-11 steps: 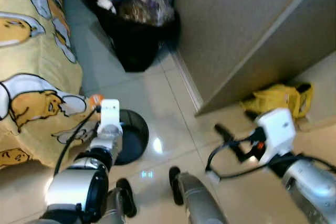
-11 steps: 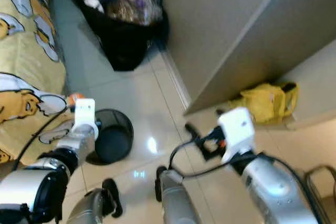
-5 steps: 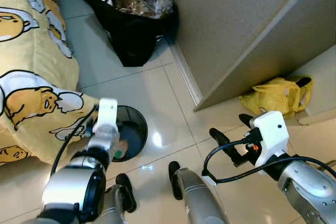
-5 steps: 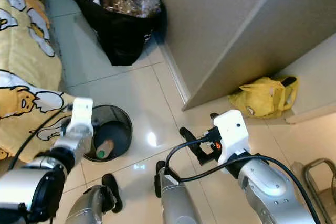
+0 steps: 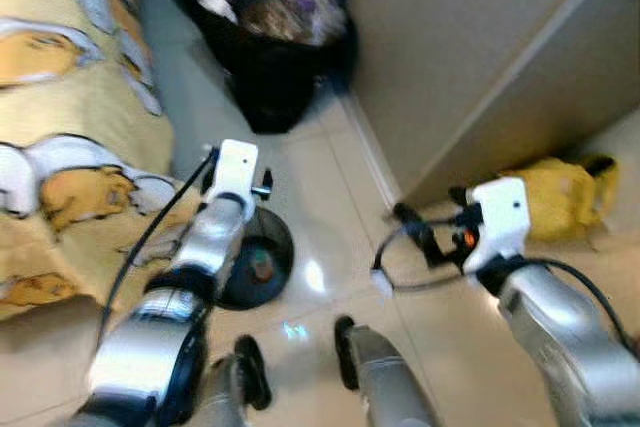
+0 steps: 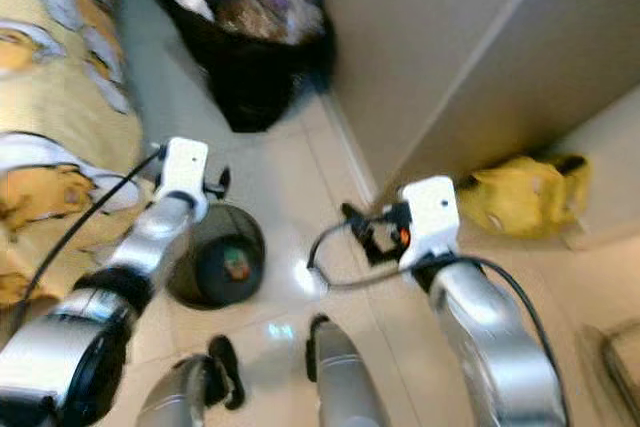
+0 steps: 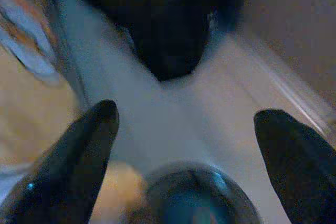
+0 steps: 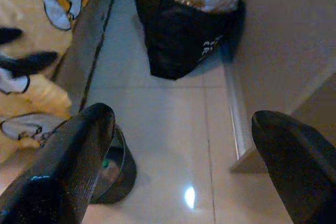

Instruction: Clean up the room

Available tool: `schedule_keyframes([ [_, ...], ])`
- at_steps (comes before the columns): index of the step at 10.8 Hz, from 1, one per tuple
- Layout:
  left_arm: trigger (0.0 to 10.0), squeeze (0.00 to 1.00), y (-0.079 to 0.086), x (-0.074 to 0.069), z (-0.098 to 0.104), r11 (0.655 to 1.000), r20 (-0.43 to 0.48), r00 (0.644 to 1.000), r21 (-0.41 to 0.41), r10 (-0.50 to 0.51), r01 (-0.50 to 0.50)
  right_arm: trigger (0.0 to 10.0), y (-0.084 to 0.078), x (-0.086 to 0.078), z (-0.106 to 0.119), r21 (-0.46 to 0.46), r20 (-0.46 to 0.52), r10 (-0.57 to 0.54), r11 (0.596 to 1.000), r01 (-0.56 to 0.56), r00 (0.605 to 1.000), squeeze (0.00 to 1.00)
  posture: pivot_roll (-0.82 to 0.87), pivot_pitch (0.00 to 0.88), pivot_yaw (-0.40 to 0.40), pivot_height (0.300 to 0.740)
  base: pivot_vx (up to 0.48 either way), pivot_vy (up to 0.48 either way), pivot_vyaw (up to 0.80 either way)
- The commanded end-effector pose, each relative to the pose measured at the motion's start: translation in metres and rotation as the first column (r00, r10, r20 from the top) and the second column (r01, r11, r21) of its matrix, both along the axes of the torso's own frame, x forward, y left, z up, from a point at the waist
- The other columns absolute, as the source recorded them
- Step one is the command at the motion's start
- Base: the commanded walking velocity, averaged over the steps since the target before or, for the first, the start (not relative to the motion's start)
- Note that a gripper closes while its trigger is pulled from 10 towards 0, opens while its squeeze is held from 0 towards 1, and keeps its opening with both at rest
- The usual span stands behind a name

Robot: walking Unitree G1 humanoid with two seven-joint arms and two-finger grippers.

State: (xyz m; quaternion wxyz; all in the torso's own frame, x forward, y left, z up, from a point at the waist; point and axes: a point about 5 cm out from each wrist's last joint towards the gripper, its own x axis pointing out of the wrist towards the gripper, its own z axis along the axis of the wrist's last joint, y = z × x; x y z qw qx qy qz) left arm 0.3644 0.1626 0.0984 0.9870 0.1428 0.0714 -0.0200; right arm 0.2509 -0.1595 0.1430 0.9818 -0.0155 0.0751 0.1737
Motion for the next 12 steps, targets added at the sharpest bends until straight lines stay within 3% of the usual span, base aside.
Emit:
schedule_keyframes([
  [1, 10.0, 0.00, 0.009, -0.009, 0.009, 0.999, 0.090, 0.995, 0.006, -0.038, 0.037, 10.0, -0.011, 0.005, -0.009, -0.012, 0.010, -0.077, 0.997, 0.077, 0.997, 0.00, -0.28, 0.099, -0.007, 0.740, 0.000, 0.000, 0.00],
  [3, 10.0, 0.00, 0.014, -0.023, 0.032, 0.995, 0.219, 0.971, -0.010, -0.093, 0.097, 10.0, -0.022, 0.022, -0.017, 0.015, 0.058, -0.181, 0.983, 0.180, 0.982, 0.00, -0.19, 0.023, 0.000, 0.740, 0.000, 0.000, 0.00],
  [4, 10.0, 0.00, 0.015, -0.033, 0.040, 0.993, 0.267, 0.959, -0.048, -0.093, 0.110, 10.0, -0.027, 0.029, -0.017, 0.073, 0.073, -0.248, 0.967, 0.242, 0.966, 0.00, -0.13, 0.000, -0.003, 0.740, 0.000, 0.000, 0.00],
  [6, 10.0, 0.00, 0.021, -0.061, 0.028, 0.986, 0.278, 0.961, -0.161, -0.004, 0.051, 10.0, -0.028, 0.041, -0.024, 0.113, 0.049, -0.276, 0.957, 0.269, 0.960, 0.00, -0.11, 0.000, -0.016, 0.740, 0.000, 0.000, 0.00],
  [7, 10.0, 0.00, 0.014, -0.077, 0.017, 0.978, 0.252, 0.968, -0.202, -0.004, 0.056, 10.0, -0.030, 0.049, -0.026, 0.117, 0.053, -0.280, 0.955, 0.273, 0.958, 0.00, -0.09, 0.000, -0.015, 0.740, 0.000, 0.480, 0.00],
  [8, 10.0, 0.00, 0.008, -0.074, 0.013, 0.974, 0.221, 0.975, -0.217, -0.011, 0.060, 10.0, -0.029, 0.063, -0.031, 0.134, 0.048, -0.301, 0.947, 0.293, 0.952, 0.00, -0.08, 0.000, -0.010, 0.740, 0.000, 0.458, 0.00],
  [9, 10.0, 0.00, 0.012, -0.068, 0.016, 0.970, 0.211, 0.977, -0.236, 0.000, 0.051, 10.0, -0.025, 0.069, -0.030, 0.144, 0.060, -0.300, 0.946, 0.289, 0.952, 0.00, -0.08, 0.000, -0.001, 0.740, 0.000, 0.472, 0.00],
  [12, 10.0, 0.00, 0.028, -0.056, 0.013, 0.968, 0.135, 0.990, -0.252, 0.037, -0.002, 10.0, -0.015, 0.066, -0.033, 0.119, 0.091, -0.264, 0.960, 0.252, 0.960, 0.00, -0.11, 0.000, 0.019, 0.740, 0.000, 0.480, 0.00],
])
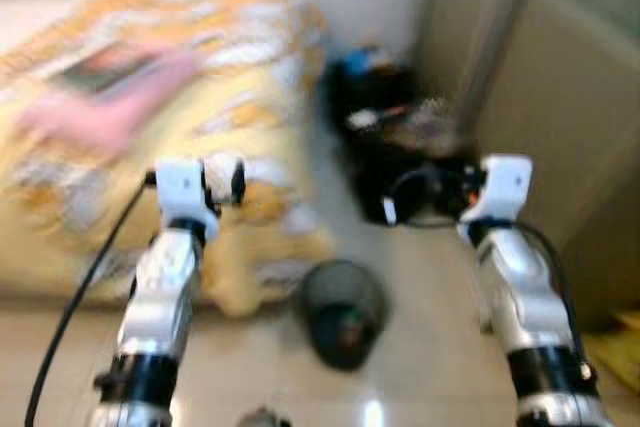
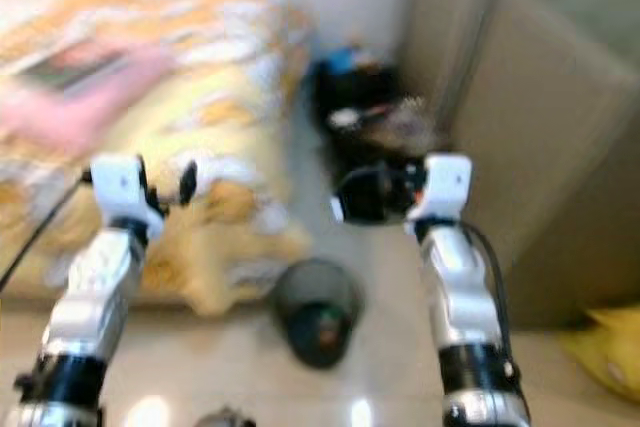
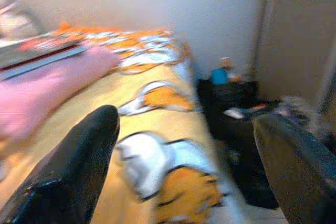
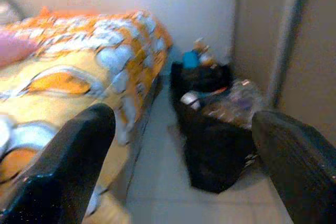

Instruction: Clean up the room

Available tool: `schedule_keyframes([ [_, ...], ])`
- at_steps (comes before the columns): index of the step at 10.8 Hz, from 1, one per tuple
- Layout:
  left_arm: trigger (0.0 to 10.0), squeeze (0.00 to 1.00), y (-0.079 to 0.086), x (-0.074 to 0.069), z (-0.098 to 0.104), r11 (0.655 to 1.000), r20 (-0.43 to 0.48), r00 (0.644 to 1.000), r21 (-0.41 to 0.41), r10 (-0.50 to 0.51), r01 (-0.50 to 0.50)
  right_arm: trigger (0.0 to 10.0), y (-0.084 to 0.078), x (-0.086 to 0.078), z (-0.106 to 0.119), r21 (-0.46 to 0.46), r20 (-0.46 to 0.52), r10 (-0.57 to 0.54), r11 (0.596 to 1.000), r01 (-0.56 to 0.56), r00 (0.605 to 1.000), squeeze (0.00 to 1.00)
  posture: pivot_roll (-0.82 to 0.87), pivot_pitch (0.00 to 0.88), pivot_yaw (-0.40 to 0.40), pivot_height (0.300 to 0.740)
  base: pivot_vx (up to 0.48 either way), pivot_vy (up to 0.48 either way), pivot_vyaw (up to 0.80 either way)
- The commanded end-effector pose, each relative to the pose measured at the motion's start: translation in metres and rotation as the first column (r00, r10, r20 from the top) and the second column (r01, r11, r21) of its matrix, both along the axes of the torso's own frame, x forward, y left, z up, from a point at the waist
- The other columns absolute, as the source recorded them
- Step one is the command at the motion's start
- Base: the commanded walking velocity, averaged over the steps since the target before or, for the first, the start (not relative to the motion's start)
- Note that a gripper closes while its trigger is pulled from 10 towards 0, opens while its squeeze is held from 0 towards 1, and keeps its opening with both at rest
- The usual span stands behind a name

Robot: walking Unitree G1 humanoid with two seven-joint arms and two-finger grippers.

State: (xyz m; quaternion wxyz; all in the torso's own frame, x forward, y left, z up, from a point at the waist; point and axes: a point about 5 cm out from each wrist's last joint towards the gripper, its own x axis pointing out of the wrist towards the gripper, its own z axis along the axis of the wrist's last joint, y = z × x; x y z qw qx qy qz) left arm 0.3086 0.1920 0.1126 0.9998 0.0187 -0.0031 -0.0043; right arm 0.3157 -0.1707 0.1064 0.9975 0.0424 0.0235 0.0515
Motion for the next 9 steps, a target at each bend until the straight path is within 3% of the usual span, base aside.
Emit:
schedule_keyframes([
  [1, 10.0, 0.00, -0.004, 0.003, -0.004, 1.000, -0.032, 0.999, -0.007, -0.002, 0.002, 10.0, -0.003, -0.002, -0.003, -0.015, -0.001, -0.001, 1.000, 0.001, 1.000, 0.00, -0.12, 0.000, 0.021, 0.740, 0.000, 0.480, 0.00],
  [3, 10.0, 0.00, -0.012, 0.010, -0.006, 0.999, -0.067, 0.998, 0.038, 0.006, -0.004, 10.0, 0.000, 0.000, -0.006, -0.017, 0.009, 0.013, 1.000, -0.013, 1.000, 0.00, -0.13, 0.000, 0.027, 0.740, 0.000, 0.240, 0.00],
  [4, 10.0, 0.00, -0.017, 0.012, -0.001, 0.999, -0.040, 0.999, -0.030, -0.017, 0.016, 10.0, 0.001, 0.001, -0.006, -0.017, 0.013, 0.015, 1.000, -0.015, 1.000, 0.00, -0.13, 0.000, 0.028, 0.740, 0.000, 0.480, 0.00],
  [9, 10.0, 0.00, -0.009, 0.011, -0.002, 1.000, -0.045, 0.999, -0.017, 0.015, -0.016, 10.0, 0.001, 0.001, -0.011, -0.016, 0.006, 0.023, 1.000, -0.023, 1.000, 0.00, -0.12, 0.000, 0.028, 0.740, 0.000, 0.480, 0.00],
])
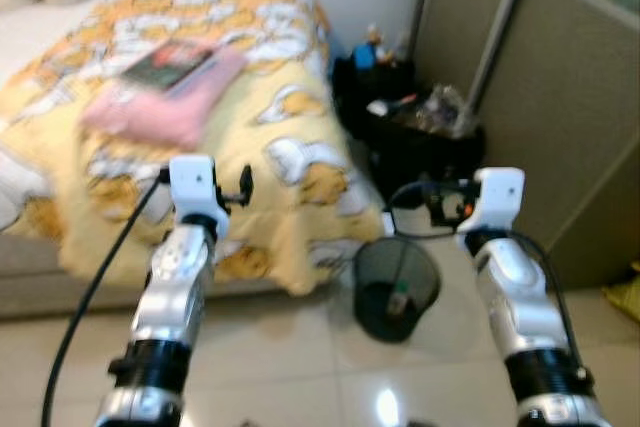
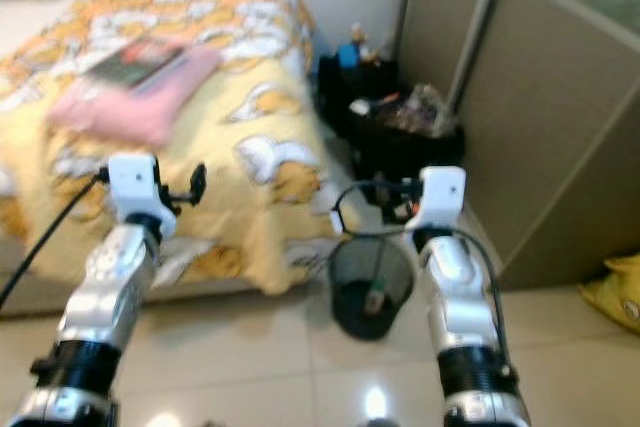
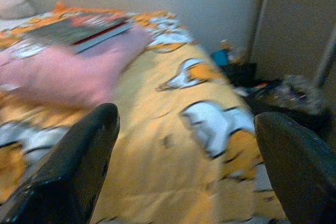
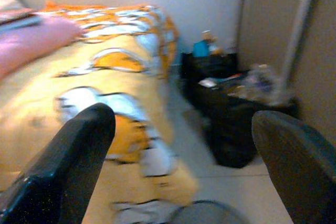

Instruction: Clean up the room

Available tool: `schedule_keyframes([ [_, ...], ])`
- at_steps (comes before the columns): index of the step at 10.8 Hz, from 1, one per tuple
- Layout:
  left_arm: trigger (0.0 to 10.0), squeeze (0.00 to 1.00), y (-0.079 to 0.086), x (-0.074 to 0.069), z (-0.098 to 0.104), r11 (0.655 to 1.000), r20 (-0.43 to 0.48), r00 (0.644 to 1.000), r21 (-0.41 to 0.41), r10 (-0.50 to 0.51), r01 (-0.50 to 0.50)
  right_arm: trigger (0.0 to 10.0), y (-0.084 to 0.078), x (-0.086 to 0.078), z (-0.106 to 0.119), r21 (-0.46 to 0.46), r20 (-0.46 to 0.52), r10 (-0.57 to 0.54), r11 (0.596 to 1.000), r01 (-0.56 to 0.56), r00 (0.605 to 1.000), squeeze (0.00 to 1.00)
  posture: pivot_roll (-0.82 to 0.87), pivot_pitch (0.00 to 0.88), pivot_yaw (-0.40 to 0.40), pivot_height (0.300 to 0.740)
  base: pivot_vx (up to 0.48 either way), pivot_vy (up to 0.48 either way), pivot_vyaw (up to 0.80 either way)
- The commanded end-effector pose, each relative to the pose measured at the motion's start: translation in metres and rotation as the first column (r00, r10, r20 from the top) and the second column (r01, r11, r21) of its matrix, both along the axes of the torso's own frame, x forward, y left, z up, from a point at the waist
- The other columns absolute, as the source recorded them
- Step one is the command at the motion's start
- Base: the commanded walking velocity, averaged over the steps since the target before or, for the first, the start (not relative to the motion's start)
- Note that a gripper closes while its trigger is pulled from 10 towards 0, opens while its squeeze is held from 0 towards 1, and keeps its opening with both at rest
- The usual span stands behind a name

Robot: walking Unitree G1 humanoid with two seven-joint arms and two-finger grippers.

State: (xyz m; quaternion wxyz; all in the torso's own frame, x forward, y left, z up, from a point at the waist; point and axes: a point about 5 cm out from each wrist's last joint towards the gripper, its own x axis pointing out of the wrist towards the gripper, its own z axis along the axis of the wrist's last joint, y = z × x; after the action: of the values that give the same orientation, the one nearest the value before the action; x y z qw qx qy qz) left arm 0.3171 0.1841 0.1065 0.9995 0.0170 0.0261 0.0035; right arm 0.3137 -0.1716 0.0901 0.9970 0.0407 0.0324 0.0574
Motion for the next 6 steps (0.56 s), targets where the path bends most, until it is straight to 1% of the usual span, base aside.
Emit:
schedule_keyframes([
  [1, 10.0, 0.00, 0.0031, 0.0017, 0.0017, 0.999, 0.002, 1.000, 0.032, 0.021, -0.021, 10.0, 0.0019, 0.0027, 0.0047, -0.013, 0.023, 0.012, 1.000, -0.012, 1.000, 0.00, -0.12, 0.000, 0.028, 0.740, 0.000, 0.480, 0.00],
  [2, 10.0, 0.00, 0.0040, 0.0023, -0.0016, 0.996, -0.012, 1.000, 0.085, 0.022, -0.021, 10.0, 0.0026, 0.0015, 0.0041, -0.014, 0.023, 0.014, 1.000, -0.014, 1.000, 0.00, -0.12, 0.000, 0.029, 0.740, 0.000, 0.000, 0.00],
  [3, 10.0, 0.00, 0.0054, 0.0027, -0.0007, 0.996, -0.018, 0.999, 0.076, 0.047, -0.046, 10.0, 0.0030, 0.0007, 0.0031, -0.016, 0.023, 0.018, 1.000, -0.017, 1.000, 0.00, -0.13, 0.000, 0.033, 0.740, 0.465, 0.000, 0.00],
  [4, 10.0, 0.00, 0.0065, 0.0039, -0.0003, 0.997, -0.022, 0.998, 0.044, 0.063, -0.062, 10.0, 0.0033, 0.0002, 0.0029, -0.017, 0.024, 0.019, 1.000, -0.019, 1.000, 0.00, -0.13, 0.000, 0.033, 0.740, 0.461, 0.000, 0.00],
  [6, 10.0, 0.00, 0.0052, 0.0053, 0.0030, 0.997, -0.003, 0.999, 0.056, 0.055, -0.054, 10.0, 0.0019, -0.0001, 0.0010, -0.022, 0.019, 0.018, 1.000, -0.018, 1.000, 0.00, -0.13, 0.000, 0.033, 0.740, 0.458, 0.000, 0.00],
])
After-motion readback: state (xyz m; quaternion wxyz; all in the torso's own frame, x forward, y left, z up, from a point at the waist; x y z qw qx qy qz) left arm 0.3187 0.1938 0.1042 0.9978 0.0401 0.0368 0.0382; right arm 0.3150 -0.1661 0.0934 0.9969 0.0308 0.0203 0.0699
